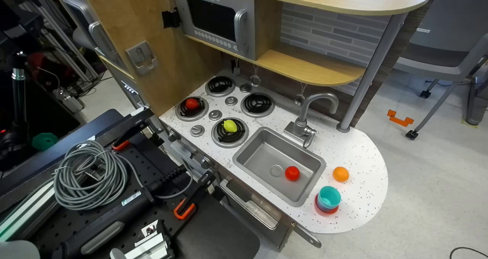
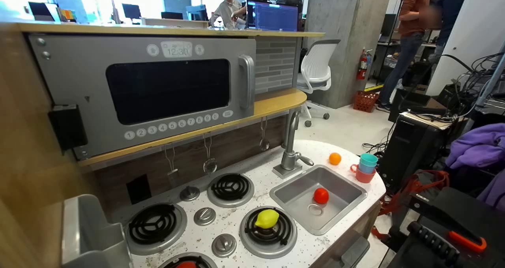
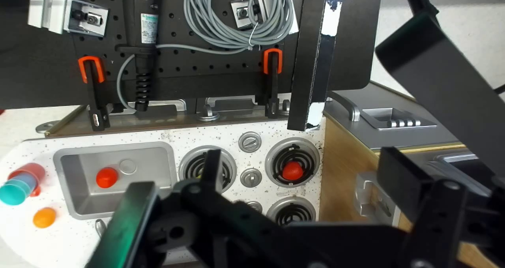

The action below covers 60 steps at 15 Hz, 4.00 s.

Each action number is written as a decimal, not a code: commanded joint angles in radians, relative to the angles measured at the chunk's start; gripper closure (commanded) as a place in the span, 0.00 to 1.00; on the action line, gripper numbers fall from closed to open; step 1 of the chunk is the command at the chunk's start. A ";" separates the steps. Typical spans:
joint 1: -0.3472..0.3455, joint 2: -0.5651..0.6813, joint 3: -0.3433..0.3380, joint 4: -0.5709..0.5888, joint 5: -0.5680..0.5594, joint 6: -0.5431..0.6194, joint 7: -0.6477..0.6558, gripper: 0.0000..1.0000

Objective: Remove the lemon from the stove and place it inside the sink

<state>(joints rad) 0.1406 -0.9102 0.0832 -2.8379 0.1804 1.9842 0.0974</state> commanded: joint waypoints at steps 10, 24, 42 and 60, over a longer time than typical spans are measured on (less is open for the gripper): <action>-0.041 0.140 0.006 0.066 -0.008 0.160 -0.004 0.00; -0.135 0.830 0.025 0.428 -0.221 0.513 0.141 0.00; -0.031 1.385 -0.125 0.687 -0.405 0.547 0.231 0.00; 0.038 1.742 -0.197 0.965 -0.375 0.478 0.187 0.00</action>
<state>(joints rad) 0.1644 0.7848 -0.1058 -1.9367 -0.1960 2.5022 0.2971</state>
